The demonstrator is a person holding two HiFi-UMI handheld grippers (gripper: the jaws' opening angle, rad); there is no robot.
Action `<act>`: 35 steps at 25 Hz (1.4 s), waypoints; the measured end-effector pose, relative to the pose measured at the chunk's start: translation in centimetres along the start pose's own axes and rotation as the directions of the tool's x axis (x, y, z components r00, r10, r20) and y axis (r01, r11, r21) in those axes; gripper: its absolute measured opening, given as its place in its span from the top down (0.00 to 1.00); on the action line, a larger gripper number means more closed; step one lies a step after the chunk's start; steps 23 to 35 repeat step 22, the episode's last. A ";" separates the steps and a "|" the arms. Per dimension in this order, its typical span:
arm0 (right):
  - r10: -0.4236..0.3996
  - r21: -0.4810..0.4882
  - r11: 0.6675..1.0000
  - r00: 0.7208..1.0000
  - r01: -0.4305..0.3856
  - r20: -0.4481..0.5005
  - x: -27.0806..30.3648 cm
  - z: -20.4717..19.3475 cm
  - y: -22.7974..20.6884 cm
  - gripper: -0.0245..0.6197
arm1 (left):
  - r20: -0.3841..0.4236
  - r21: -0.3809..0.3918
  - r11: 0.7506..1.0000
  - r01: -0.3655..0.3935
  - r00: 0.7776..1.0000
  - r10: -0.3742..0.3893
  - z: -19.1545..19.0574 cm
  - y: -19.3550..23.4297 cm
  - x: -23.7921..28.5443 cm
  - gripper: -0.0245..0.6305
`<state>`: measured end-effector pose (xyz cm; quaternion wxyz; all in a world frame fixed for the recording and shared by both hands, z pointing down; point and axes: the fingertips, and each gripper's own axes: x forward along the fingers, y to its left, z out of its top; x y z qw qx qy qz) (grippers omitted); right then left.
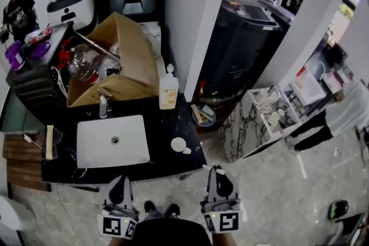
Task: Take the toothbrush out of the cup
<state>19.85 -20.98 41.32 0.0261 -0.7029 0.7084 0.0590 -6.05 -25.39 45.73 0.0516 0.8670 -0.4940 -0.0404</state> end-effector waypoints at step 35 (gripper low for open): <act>-0.018 -0.022 1.000 1.000 0.019 0.011 0.0 0.0 -0.1 0.90 | 0.010 0.005 0.999 0.036 0.999 -0.036 0.5 0.1 0.1 0.96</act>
